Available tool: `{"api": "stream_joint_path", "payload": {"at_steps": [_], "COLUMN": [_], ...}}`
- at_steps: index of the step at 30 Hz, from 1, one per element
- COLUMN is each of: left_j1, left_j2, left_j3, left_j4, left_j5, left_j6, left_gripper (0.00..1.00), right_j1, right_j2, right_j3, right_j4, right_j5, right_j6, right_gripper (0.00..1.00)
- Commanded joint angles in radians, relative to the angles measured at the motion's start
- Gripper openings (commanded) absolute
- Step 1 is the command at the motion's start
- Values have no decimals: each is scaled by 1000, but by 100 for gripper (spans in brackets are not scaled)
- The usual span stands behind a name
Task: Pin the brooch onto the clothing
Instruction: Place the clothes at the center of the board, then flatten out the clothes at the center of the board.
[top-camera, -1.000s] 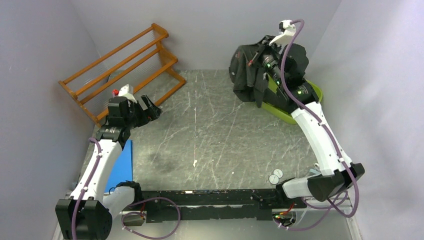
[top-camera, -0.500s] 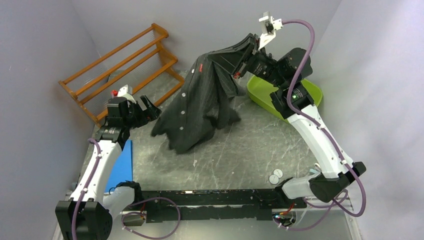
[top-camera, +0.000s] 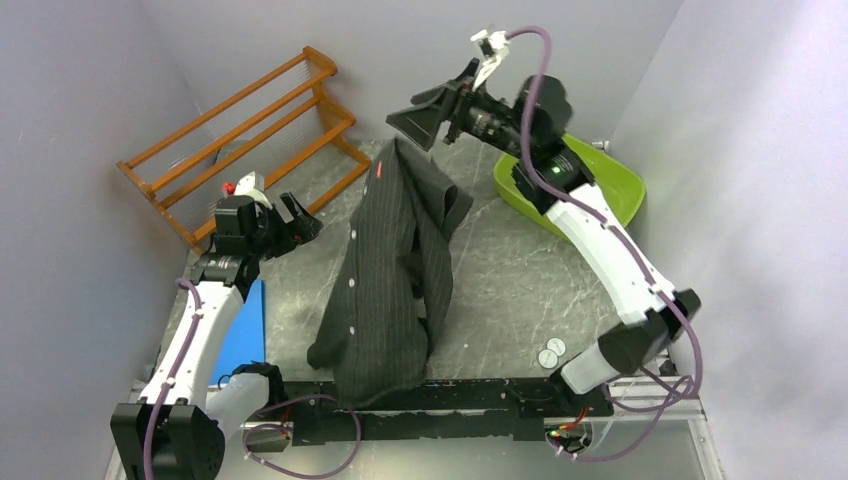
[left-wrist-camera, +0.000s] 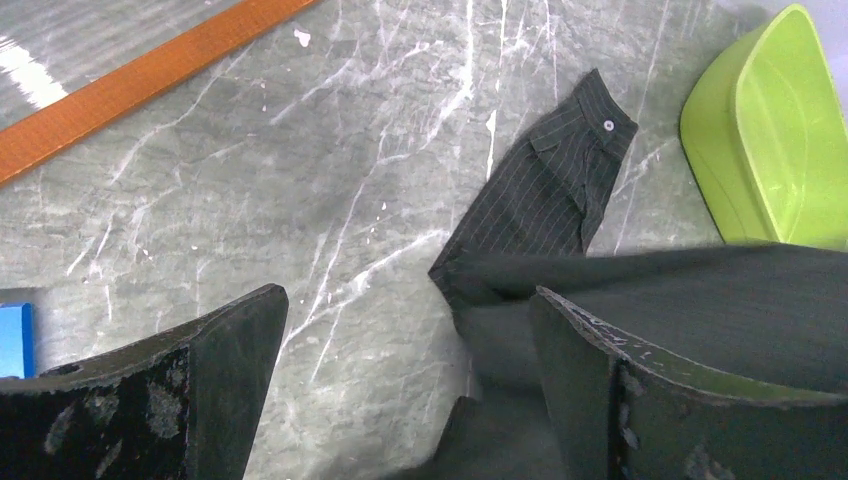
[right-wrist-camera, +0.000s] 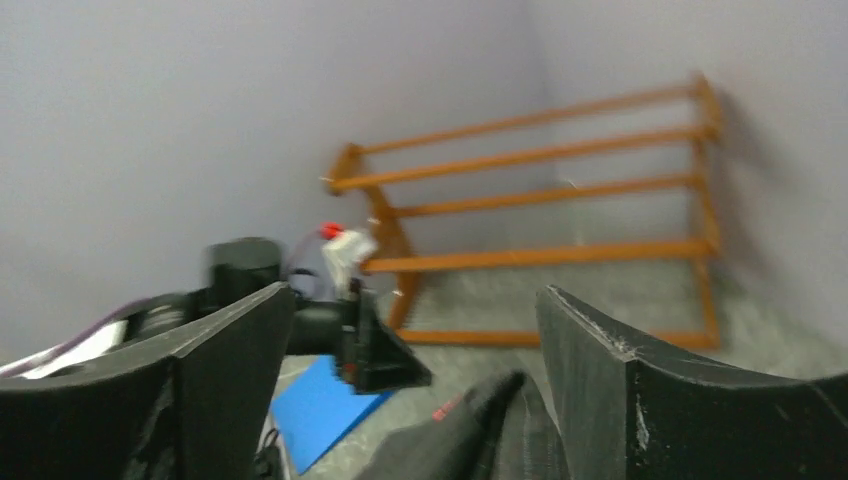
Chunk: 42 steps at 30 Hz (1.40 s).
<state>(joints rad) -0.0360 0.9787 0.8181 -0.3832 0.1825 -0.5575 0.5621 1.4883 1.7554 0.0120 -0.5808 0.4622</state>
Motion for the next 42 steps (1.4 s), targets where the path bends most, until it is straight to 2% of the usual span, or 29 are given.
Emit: {"api": "stream_joint_path", "payload": {"at_steps": [1,5,10,13,17,22,27,29,33,35,40,41,42], "left_j1": [5,5,6,7,7,5,-1,-1,-3,-7,-49,-62,-82], "left_j2": [-9,10,57,108,181,305,339,328,303,290,301,318,336], "left_j3": [-7,-12,-42,-73,-145,-210,-198,-182,-151,-149,-121,-110,-95], "left_j4": [6,-3,25,56,178,347,342,308,243,225,92,64,35], "left_j5": [9,22,83,155,281,426,447,426,387,377,252,218,190], "left_j6": [-12,-15,-52,-93,-164,-263,-243,-218,-170,-146,-82,-70,-55], "left_gripper": [97,96,96,97,97,97,97,97,97,97,97,97,97], "right_j1": [-33,-116,-303,-362,-349,-320,-176,-120,-16,11,17,16,16], "right_j2": [95,89,52,38,-19,-36,-21,21,75,90,76,62,44], "right_j3": [30,-121,-466,-646,-787,-872,-864,-838,-766,-738,-701,-697,-694], "right_j4": [-303,-339,-252,-255,-325,-352,-327,-343,-411,-435,-455,-454,-451], "right_j5": [301,284,47,-48,-15,9,67,116,348,423,460,462,466], "right_j6": [-35,13,230,208,71,15,16,10,-23,-49,-82,-87,-91], "right_gripper": [99,100,100,100,100,99,92,85,80,73,47,37,21]}}
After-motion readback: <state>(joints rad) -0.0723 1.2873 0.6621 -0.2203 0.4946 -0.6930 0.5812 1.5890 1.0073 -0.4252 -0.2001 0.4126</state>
